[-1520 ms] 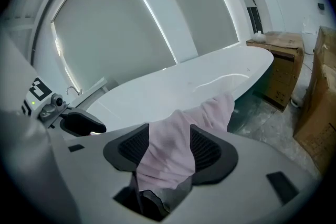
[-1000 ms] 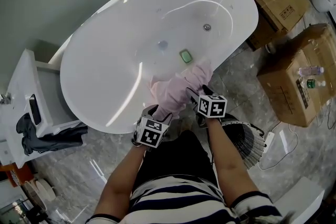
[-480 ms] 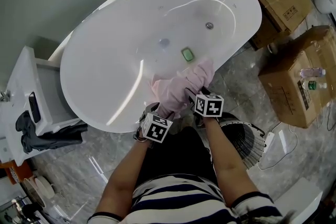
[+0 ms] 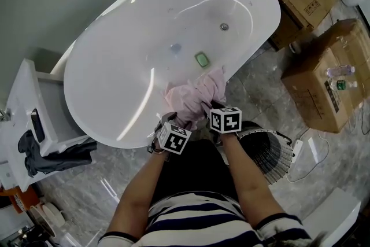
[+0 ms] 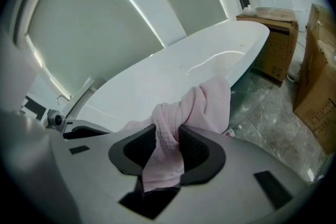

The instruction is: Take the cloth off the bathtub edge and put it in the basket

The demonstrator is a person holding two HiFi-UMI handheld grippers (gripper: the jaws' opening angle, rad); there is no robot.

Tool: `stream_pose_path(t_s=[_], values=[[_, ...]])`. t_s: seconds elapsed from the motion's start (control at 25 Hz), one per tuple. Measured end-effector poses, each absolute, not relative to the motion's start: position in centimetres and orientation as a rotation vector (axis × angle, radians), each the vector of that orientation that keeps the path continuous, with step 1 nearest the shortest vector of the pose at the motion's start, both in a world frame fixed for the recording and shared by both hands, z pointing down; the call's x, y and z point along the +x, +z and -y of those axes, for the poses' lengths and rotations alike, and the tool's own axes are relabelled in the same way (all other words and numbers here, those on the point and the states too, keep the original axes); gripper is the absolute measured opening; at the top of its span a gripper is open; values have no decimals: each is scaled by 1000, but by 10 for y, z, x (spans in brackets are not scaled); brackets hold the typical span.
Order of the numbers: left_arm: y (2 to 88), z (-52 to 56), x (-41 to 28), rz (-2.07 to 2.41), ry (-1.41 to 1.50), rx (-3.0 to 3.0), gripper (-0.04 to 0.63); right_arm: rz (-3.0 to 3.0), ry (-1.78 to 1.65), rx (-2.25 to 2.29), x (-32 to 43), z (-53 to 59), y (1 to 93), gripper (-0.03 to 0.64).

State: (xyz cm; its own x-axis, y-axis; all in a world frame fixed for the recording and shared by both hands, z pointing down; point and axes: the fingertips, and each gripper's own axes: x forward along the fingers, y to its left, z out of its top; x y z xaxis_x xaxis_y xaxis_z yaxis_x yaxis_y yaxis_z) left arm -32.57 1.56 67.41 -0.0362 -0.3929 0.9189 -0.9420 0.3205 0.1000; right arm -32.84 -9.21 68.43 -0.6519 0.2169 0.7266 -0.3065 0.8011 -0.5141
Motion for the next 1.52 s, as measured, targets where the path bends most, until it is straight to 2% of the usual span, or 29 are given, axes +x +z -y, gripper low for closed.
stream_pose_path(t_s=[0.24, 0.56, 0.76, 1.0, 1.2, 1.52], values=[[673, -17, -326, 1597, 731, 1272, 263, 2177, 746, 9, -319, 77, 663, 86], [664, -19, -326, 1658, 725, 1340, 234, 2290, 737, -99, -313, 46, 606, 67], [644, -23, -322, 1722, 696, 1444, 134, 2397, 745, -97, -301, 30, 557, 66], [597, -35, -315, 1794, 501, 1556, 95, 2527, 703, -65, -285, 11, 496, 64], [534, -37, -315, 1873, 265, 1619, 91, 2651, 684, -17, -274, -1, 442, 64], [439, -16, -298, 1881, 52, 1864, 89, 2850, 563, 124, -250, 5, 357, 64]])
